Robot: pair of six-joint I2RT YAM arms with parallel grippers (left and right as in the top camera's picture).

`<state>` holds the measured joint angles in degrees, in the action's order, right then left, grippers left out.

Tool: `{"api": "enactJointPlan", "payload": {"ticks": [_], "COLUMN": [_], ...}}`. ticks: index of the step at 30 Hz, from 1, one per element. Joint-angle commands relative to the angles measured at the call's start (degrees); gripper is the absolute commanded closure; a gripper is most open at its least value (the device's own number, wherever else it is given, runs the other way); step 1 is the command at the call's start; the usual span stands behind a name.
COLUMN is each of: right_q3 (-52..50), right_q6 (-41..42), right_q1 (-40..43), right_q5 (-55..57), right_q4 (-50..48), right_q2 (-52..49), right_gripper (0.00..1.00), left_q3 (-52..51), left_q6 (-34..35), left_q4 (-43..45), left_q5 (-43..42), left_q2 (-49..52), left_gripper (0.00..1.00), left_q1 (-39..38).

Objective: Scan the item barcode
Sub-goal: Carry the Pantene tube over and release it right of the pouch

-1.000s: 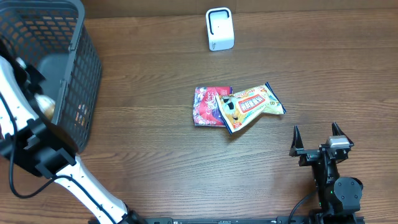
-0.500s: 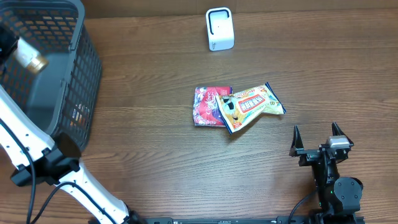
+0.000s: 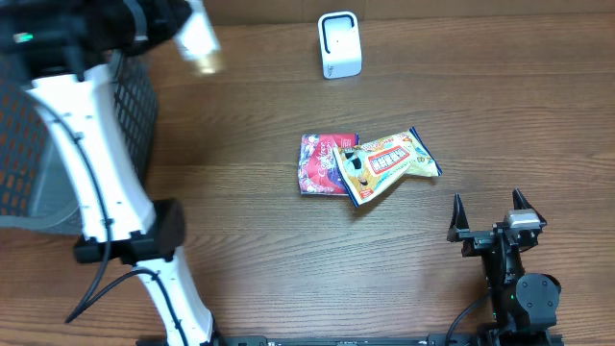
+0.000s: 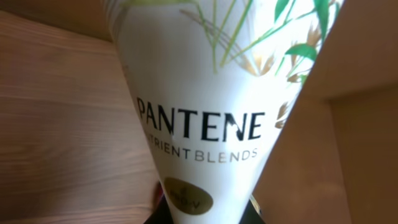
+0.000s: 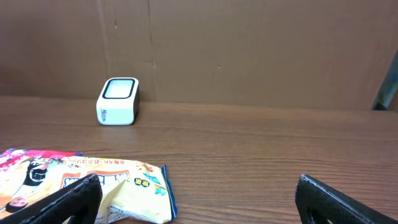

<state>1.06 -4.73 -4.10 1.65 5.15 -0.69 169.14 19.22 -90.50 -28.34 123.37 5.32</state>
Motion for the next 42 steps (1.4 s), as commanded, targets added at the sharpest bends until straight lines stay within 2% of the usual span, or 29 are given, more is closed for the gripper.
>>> {"api": "enactJointPlan", "payload": {"ticks": [1,5,12,15,16,20,28,33,35,36,37,42], "right_q3": [-0.59,-0.59,-0.59,-0.59,-0.59,-0.59,-0.59,-0.59,-0.59,-0.59,-0.59,-0.59], "right_q6": [0.24,0.24,0.24,0.24,0.24,0.24,0.24,0.24,0.24,0.24,0.24,0.24], "right_q1": [0.26,0.26,0.26,0.26,0.26,0.26,0.26,0.26,0.26,0.26,0.26,0.26], "right_q5": [-0.24,-0.24,-0.24,-0.24,-0.24,-0.24,-0.24,-0.24,-0.24,-0.24,-0.24,-0.24], "right_q4": [-0.35,-0.35,-0.33,-0.35,-0.35,-0.35,-0.35,-0.35,-0.35,-0.35,-0.35,-0.35], "right_q2": [0.52,0.52,0.52,0.52,0.52,0.52,0.52,0.52,0.52,0.52,0.52,0.52], "right_gripper": [0.00,0.00,0.00,0.00,0.00,0.00,0.00,0.00,0.00,0.00,0.00,0.00], "left_q3": [-0.50,-4.00,-16.72,-24.81,-30.32,-40.81,-57.55,-66.66,-68.78,-69.68,-70.49,-70.36], "left_q6": [0.09,-0.55,-0.46,-0.22,0.33,3.30,10.84,12.55,12.52,12.52,12.52,12.22], "left_q4": [0.59,0.85,5.22,11.23,16.13,26.27,43.78,55.23,58.07,59.12,59.76,60.76], "left_q5": [-2.73,-0.17,13.70,14.14,14.19,14.19,14.40,15.61,17.81,18.91,20.98,24.04], "left_q2": [-1.79,-1.77,-1.77,-1.77,-1.77,-1.77,-1.77,-1.77,-1.75,-1.75,-1.77,-1.77], "left_gripper": [0.96,0.96,0.96,0.96,0.96,0.96,0.96,0.95,0.89,0.80,0.65,0.42], "left_q1": [-9.77,-19.30,-33.14,-37.90,-40.48,-44.41,-48.35,-49.51,-49.62,-49.59,-49.59,-49.46]}}
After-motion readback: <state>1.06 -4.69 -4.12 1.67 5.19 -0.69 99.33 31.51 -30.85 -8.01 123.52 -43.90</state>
